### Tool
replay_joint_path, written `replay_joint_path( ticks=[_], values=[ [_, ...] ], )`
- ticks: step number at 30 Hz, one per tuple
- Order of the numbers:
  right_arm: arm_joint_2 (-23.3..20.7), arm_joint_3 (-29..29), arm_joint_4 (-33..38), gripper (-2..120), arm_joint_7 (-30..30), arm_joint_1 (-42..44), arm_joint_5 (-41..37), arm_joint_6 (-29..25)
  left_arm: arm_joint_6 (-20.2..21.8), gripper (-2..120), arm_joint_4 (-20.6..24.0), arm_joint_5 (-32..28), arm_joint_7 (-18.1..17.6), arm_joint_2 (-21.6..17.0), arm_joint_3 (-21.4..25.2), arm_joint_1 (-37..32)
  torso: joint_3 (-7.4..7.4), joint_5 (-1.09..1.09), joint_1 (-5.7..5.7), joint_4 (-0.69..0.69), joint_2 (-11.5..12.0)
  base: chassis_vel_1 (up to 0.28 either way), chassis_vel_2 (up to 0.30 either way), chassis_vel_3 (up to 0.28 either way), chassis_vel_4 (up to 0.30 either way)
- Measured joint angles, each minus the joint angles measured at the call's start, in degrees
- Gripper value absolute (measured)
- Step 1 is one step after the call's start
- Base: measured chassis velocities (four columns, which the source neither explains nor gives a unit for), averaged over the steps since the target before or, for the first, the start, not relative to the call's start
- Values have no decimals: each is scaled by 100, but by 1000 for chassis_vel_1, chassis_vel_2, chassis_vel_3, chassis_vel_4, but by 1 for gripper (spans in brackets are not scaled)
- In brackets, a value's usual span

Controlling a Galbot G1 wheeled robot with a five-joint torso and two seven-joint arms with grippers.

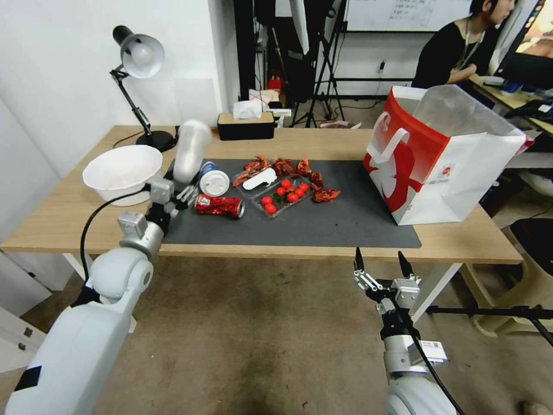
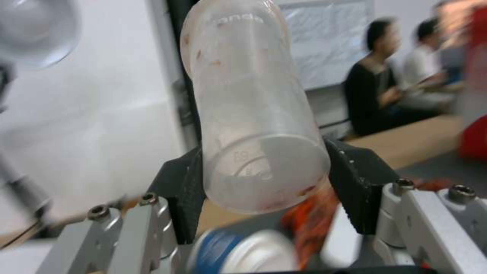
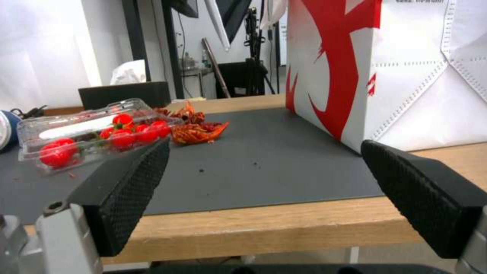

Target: Pick up the trash from the table and place it into the takeout bag.

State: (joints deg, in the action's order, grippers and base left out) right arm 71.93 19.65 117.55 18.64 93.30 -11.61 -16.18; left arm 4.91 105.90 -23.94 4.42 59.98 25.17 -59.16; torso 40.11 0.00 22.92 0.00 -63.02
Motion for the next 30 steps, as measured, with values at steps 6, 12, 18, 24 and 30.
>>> replay_joint_path(
  ticks=[6, 12, 18, 24, 30],
  values=[
    [-9, -2, 31, 95, 1, 4, 16, 5, -524, 53, 60, -816, 694, -429, -599, 617, 0, 1, 0, -1, 0, 0, 0, 0, 0],
    [-29, -10, 111, 95, 15, 1, 24, 87, -755, 53, -132, -1363, 1171, -822, -1544, 1649, 0, 0, 0, 1, 0, 0, 0, 0, 0],
    [-81, -8, 151, 95, 19, -6, 63, 107, -770, 53, -627, -1675, 1251, -705, -2976, 3022, 0, 1, 0, 0, 0, 0, 0, 0, 0],
    [-93, -32, 152, 95, 18, -53, 106, 126, -748, 53, -1151, -1802, 1250, -231, -3820, 4010, 1, 0, 0, 0, 0, 0, 0, 0, 0],
    [-103, -82, 133, 95, 18, -107, 150, 153, -711, 53, -1710, -1932, 1246, 367, -4491, 4858, 1, 1, 0, 0, 0, 0, 0, 0, 0]
  ],
)
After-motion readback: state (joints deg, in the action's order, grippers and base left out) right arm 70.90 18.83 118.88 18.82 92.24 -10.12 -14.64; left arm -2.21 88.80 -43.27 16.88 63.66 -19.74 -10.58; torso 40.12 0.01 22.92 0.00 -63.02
